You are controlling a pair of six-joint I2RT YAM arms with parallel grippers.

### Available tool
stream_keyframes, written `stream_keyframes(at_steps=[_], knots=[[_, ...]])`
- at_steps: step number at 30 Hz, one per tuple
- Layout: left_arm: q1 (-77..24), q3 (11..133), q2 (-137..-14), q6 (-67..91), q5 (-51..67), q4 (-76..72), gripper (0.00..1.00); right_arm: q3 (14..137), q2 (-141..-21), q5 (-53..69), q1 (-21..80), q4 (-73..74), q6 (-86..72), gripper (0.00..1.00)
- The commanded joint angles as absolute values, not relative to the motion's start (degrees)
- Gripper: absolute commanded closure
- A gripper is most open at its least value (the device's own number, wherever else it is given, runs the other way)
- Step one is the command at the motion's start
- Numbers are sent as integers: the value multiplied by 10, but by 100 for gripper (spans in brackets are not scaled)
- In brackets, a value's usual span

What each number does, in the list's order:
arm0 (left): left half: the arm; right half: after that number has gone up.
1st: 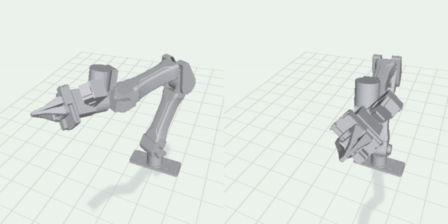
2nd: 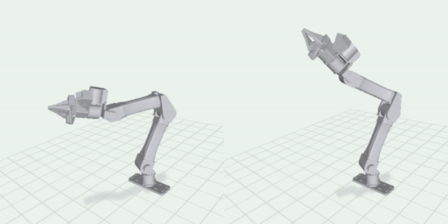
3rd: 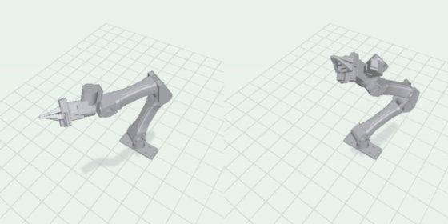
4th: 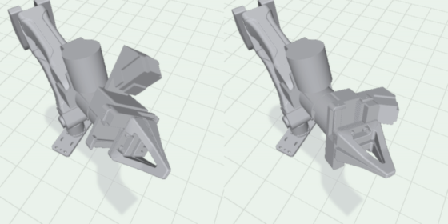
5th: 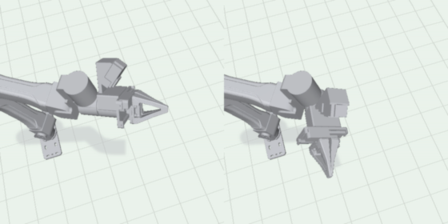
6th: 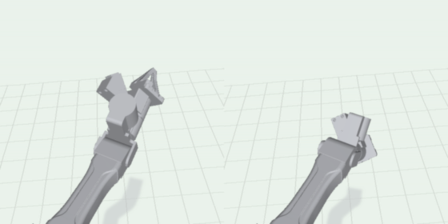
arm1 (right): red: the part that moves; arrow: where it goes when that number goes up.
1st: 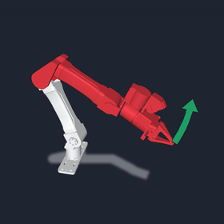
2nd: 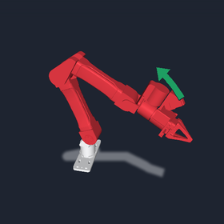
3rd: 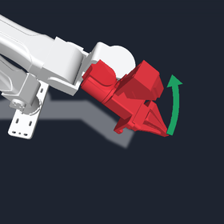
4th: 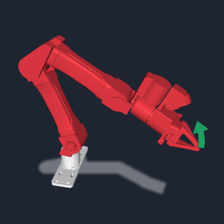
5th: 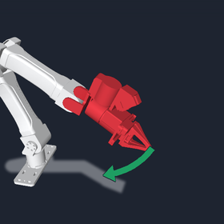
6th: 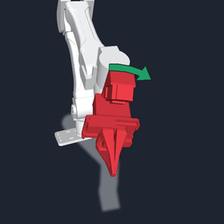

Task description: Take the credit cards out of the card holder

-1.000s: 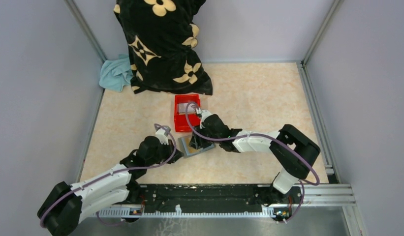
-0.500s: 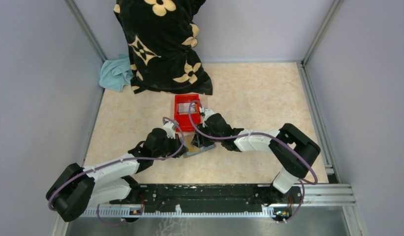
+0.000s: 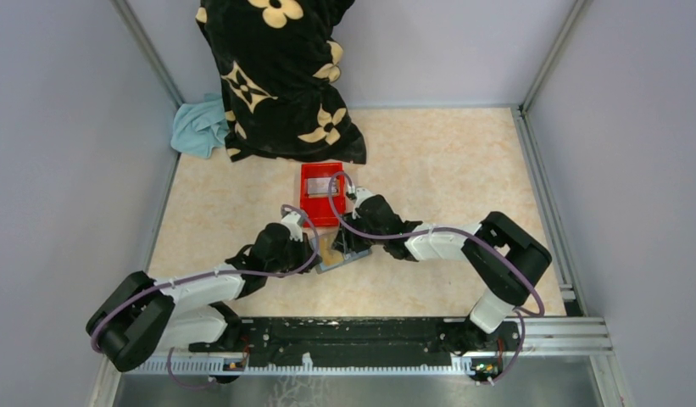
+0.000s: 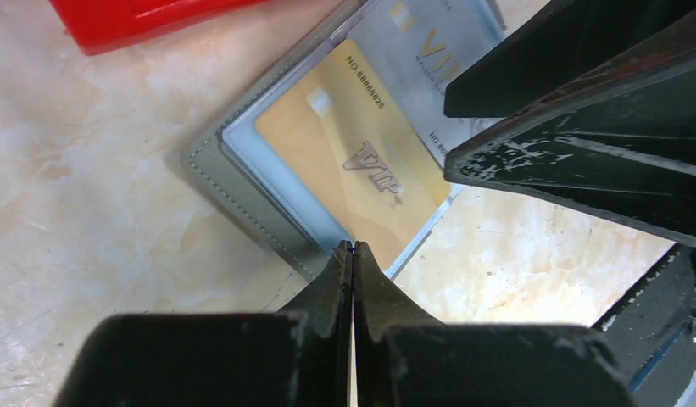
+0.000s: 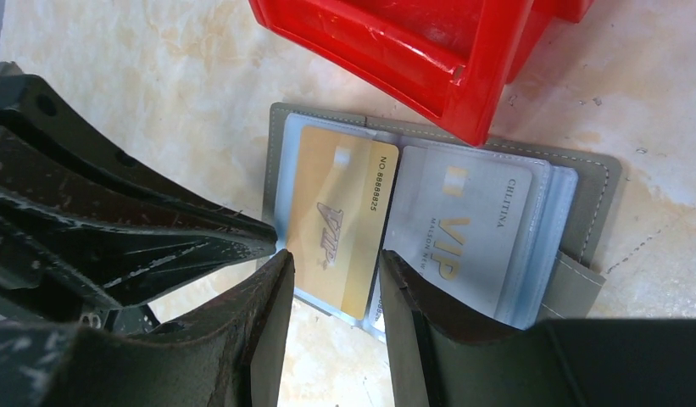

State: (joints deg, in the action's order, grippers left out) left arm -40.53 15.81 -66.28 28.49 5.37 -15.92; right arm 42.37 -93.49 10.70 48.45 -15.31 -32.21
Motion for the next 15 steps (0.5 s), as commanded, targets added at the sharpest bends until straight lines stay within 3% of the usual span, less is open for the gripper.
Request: stream_keyframes(at_steps=[1,15], knots=[[-408,151,-682,280,43,-182,100,420,-941,118,481,-192,-328,58],[-408,134,-667,288,43,-175,100,417,-994,132,481,-213,-330,57]])
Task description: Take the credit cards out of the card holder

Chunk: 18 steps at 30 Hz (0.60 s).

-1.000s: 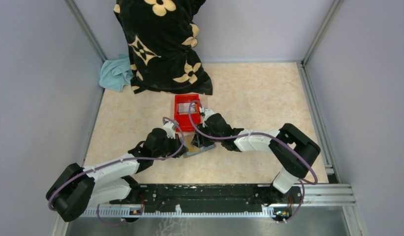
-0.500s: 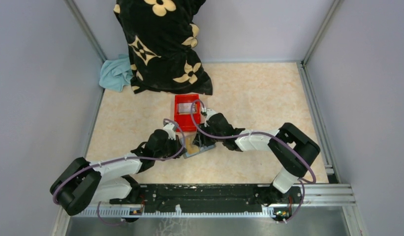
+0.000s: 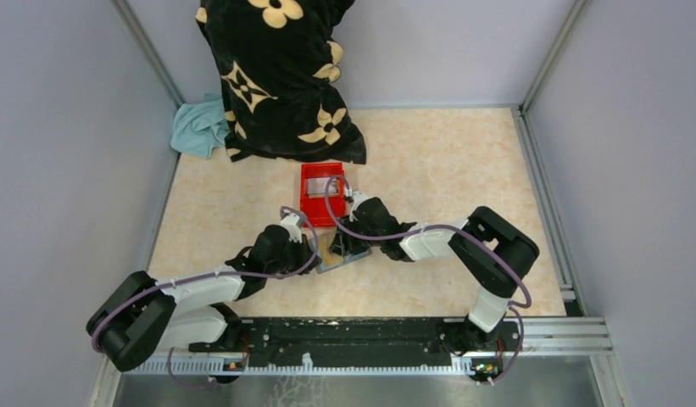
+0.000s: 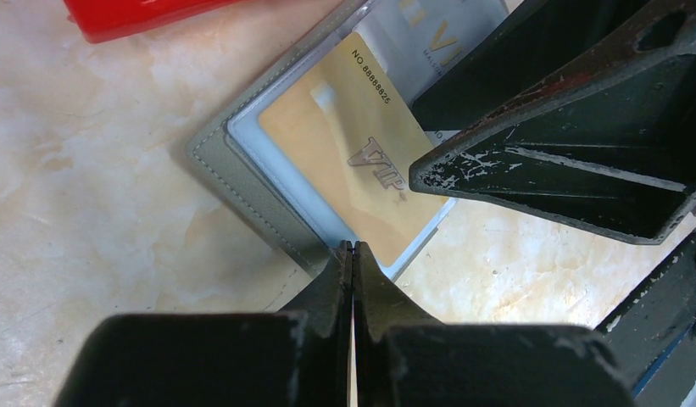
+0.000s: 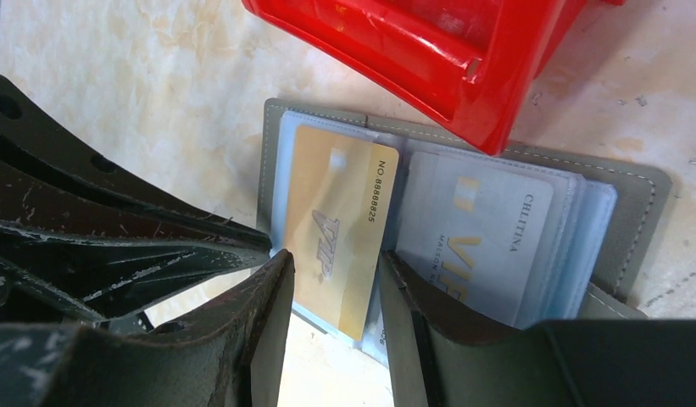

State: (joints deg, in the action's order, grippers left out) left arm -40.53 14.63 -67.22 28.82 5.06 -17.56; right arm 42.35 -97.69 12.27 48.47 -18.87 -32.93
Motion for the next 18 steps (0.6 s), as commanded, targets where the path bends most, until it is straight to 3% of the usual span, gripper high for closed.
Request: stream_keyframes(at_steps=[1,15,18], knots=[[-408,134,-672,288,44,-179,100,416,-996,139,480,-218,-330,58],[-408,137,-721,298,69,-208,100,367,-972,193,461,-307,-369,64],[-408,138,-724,298,70,-209,100,369,-966,183,460,-296,-366,80]])
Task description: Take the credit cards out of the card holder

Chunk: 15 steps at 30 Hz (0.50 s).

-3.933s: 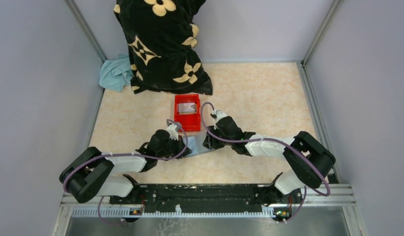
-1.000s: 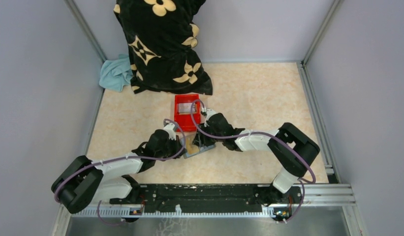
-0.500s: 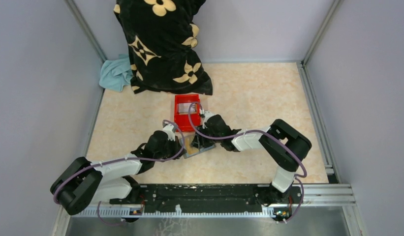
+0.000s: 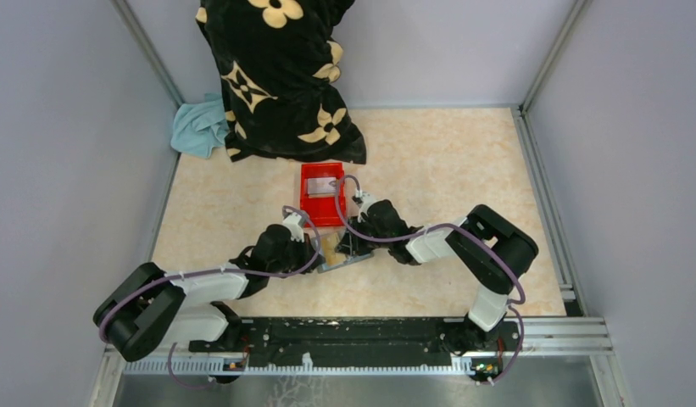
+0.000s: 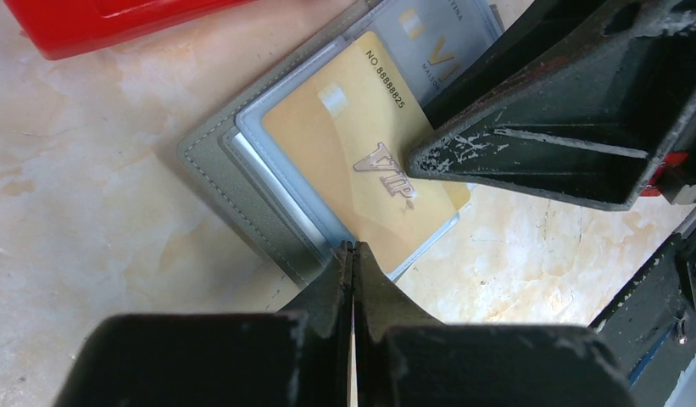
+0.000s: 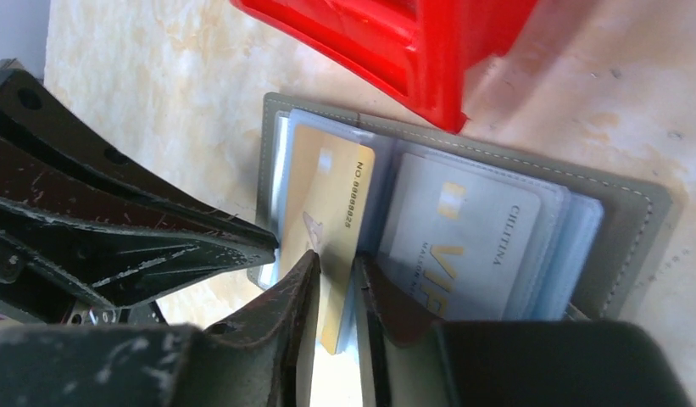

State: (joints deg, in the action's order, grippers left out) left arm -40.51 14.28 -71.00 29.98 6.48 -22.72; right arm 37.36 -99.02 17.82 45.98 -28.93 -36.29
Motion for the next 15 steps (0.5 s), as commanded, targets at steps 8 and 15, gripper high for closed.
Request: stream_keyframes(at_steps=[8,15], knots=[[-408,136,-722,297,65,-209,100,374,-953,164,456,-270,-361,100],[-408,140,-743,297,74,-221,100,361,-871,113,438,-228,-347,100]])
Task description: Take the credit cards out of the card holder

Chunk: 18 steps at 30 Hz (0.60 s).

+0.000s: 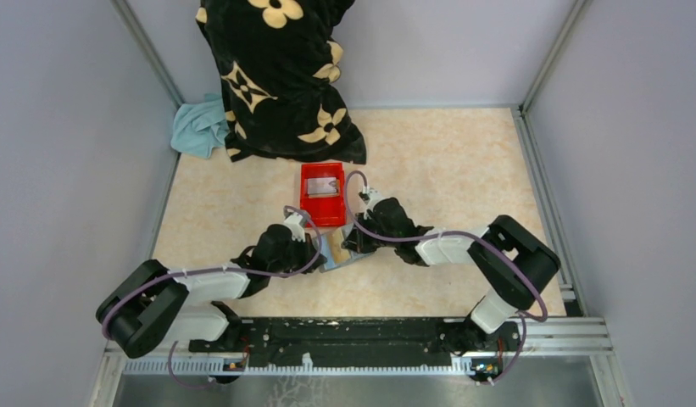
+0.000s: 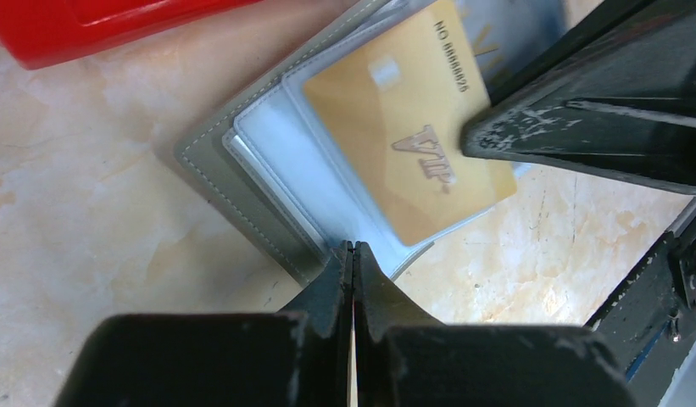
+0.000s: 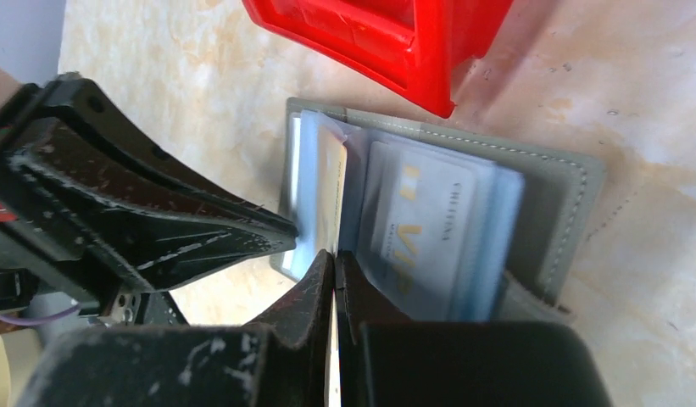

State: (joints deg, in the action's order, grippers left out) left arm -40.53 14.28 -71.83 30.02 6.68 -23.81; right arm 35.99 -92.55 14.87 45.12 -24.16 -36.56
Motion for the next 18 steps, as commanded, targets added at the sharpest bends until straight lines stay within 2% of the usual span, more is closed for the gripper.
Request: stream_keyframes(at_steps=[1,8,18], knots=[[-408,141,-749,298,77,-225,100,364,-864,110,434,-215,-341,100],[-408,149,-749,294,89,-234,100,370,-826,93,418,-163,-316,100],[-407,149,-749,294,100,-246,100,348,-820,100,409,-169,-314,100]])
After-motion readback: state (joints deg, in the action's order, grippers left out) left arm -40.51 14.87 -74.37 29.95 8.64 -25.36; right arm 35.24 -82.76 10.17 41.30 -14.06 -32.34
